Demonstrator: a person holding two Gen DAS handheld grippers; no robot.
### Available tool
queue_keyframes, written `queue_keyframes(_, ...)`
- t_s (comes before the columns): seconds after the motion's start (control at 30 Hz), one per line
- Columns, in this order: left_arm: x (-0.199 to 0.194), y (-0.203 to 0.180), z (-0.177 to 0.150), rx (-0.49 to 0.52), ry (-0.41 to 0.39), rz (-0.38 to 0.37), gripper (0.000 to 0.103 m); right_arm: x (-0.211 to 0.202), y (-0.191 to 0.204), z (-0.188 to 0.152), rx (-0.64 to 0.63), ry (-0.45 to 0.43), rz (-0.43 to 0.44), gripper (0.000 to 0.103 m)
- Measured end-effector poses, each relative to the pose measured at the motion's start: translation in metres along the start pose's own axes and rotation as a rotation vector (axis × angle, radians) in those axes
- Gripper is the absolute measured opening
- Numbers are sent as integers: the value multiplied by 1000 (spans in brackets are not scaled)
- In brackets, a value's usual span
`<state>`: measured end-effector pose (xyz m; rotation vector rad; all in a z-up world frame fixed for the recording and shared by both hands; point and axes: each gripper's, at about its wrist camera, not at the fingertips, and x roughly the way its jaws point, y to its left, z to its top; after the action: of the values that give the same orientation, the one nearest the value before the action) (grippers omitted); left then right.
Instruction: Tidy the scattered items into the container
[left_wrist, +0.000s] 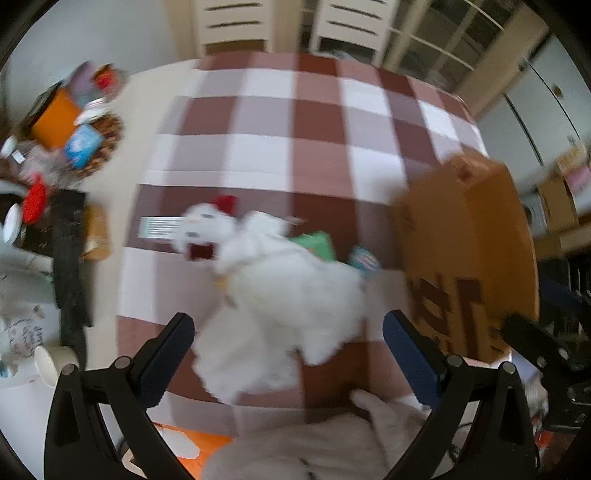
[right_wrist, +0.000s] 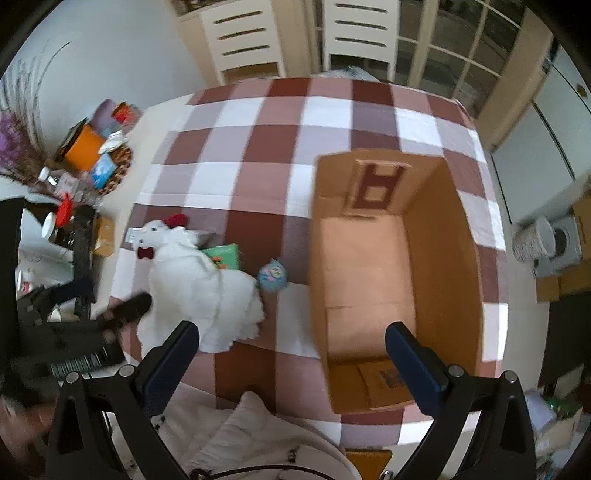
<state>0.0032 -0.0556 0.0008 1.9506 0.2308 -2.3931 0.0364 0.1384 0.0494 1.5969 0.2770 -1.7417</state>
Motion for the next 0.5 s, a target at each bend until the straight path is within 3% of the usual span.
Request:
queue_keyframes(0.07,-2,30,2,4,-28,-7,103,1,11,3,-50,-12,8,103)
queue_keyframes(0.17,4,83,5,-106,-69,-65,103,6,41,5,-150,-51,62,103)
queue_keyframes(0.23,6,114,4,-158,-79,-45,103,17,60,8,-214,-45,81,103)
queue_keyframes(0.3,12,134,-1,-186,-53,-8,103,27,81,12,-265,-32,166,103)
queue_keyframes(0.37,21,149,-9,-213,-20,5,103,46,99,15,-302,24,219,103)
queue_keyframes(0.5,41,165,-23,-242,33,9,103,96,132,9,-375,129,220,96)
